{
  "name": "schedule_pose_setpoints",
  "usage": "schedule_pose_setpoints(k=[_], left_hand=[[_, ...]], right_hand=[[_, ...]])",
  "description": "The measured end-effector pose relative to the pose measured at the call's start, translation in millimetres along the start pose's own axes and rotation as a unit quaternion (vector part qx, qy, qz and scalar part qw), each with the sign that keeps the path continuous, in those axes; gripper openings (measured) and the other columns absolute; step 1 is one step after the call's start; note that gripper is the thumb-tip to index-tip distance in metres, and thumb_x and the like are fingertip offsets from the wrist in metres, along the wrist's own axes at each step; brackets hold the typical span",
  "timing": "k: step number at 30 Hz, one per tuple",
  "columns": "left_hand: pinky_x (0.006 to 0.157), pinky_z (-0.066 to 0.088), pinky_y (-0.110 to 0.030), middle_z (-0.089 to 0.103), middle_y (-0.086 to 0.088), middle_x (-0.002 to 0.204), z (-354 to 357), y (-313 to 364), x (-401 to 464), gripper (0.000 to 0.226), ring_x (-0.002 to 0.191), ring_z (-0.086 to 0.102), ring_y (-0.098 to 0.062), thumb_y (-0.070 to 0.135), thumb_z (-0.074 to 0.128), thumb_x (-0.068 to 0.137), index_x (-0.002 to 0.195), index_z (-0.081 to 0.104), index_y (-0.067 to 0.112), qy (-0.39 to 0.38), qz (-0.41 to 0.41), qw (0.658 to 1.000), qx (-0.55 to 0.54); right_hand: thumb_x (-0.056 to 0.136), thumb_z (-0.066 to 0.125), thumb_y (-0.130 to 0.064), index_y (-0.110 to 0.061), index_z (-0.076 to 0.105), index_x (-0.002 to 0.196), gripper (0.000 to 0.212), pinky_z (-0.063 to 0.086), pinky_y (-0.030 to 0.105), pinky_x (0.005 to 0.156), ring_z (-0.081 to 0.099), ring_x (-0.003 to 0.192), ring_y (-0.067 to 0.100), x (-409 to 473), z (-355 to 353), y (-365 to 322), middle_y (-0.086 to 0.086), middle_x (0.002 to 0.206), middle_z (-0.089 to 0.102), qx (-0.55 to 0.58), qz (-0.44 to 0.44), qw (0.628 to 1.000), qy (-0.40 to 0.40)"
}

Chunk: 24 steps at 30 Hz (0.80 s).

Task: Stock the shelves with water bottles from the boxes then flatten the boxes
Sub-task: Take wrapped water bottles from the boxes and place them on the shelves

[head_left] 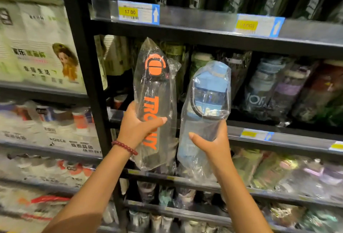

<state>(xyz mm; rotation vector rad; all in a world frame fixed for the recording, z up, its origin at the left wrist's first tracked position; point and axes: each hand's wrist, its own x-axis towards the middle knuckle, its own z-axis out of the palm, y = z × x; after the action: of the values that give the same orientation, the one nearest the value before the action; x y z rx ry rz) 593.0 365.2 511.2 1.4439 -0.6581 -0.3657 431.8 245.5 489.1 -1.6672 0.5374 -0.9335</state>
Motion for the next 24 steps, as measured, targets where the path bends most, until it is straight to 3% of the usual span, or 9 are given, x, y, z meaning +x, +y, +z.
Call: schedule_pose_setpoints(k=[5, 9, 12, 17, 21, 24], left_hand=[[0.044, 0.044, -0.023, 0.055, 0.006, 0.069, -10, 5, 37, 0.053, 0.047, 0.055, -0.002, 0.032, 0.078, 0.054, 0.101, 0.054, 0.022, 0.008, 0.014, 1.000, -0.020], [0.039, 0.040, -0.024, 0.050, 0.013, 0.055, -19, -2, 68, 0.049, 0.042, 0.048, -0.004, 0.029, 0.079, 0.056, 0.095, 0.051, 0.019, 0.005, 0.024, 0.998, -0.050], [0.040, 0.043, -0.025, 0.054, 0.016, 0.050, -21, -8, 81, 0.048, 0.044, 0.050, -0.004, 0.029, 0.078, 0.055, 0.095, 0.052, 0.021, 0.008, 0.039, 0.998, -0.046], [0.041, 0.047, -0.021, 0.056, 0.006, 0.063, -22, -12, 96, 0.070, 0.044, 0.052, -0.001, 0.015, 0.085, 0.067, 0.125, 0.047, 0.008, 0.003, 0.037, 0.998, -0.056], [0.042, 0.046, -0.021, 0.057, 0.013, 0.060, -22, -15, 106, 0.067, 0.045, 0.054, -0.001, 0.040, 0.080, 0.038, 0.097, 0.052, 0.027, -0.009, 0.051, 0.996, -0.067], [0.043, 0.044, -0.019, 0.057, 0.017, 0.055, -21, -20, 113, 0.065, 0.046, 0.053, 0.000, 0.045, 0.075, 0.036, 0.095, 0.052, 0.027, -0.021, 0.059, 0.995, -0.080]], right_hand=[[0.060, 0.076, -0.039, -0.032, 0.016, 0.149, 0.107, 0.033, 0.034, 0.109, 0.032, 0.137, 0.008, 33, 22, -4, -0.017, 0.150, 0.028, 0.030, -0.003, 0.999, 0.028], [0.060, 0.077, -0.037, -0.036, 0.025, 0.142, 0.097, 0.037, 0.032, 0.104, 0.039, 0.131, 0.007, 59, 42, -4, -0.018, 0.143, 0.036, 0.063, -0.021, 0.994, 0.082], [0.053, 0.081, -0.048, -0.036, 0.022, 0.145, 0.110, 0.034, 0.043, 0.111, 0.036, 0.136, 0.011, 72, 53, 1, -0.014, 0.149, 0.033, 0.088, -0.018, 0.990, 0.109], [0.053, 0.080, -0.045, -0.038, 0.023, 0.144, 0.107, 0.038, 0.046, 0.108, 0.045, 0.129, 0.009, 85, 67, 7, -0.015, 0.142, 0.042, 0.108, -0.030, 0.983, 0.144], [0.052, 0.079, -0.046, -0.036, 0.023, 0.145, 0.109, 0.039, 0.048, 0.107, 0.046, 0.128, 0.012, 96, 75, 8, -0.012, 0.142, 0.043, 0.116, -0.037, 0.979, 0.161], [0.053, 0.080, -0.043, -0.034, 0.025, 0.144, 0.106, 0.041, 0.046, 0.107, 0.049, 0.126, 0.009, 101, 74, 11, -0.013, 0.139, 0.046, 0.119, -0.045, 0.979, 0.157]])
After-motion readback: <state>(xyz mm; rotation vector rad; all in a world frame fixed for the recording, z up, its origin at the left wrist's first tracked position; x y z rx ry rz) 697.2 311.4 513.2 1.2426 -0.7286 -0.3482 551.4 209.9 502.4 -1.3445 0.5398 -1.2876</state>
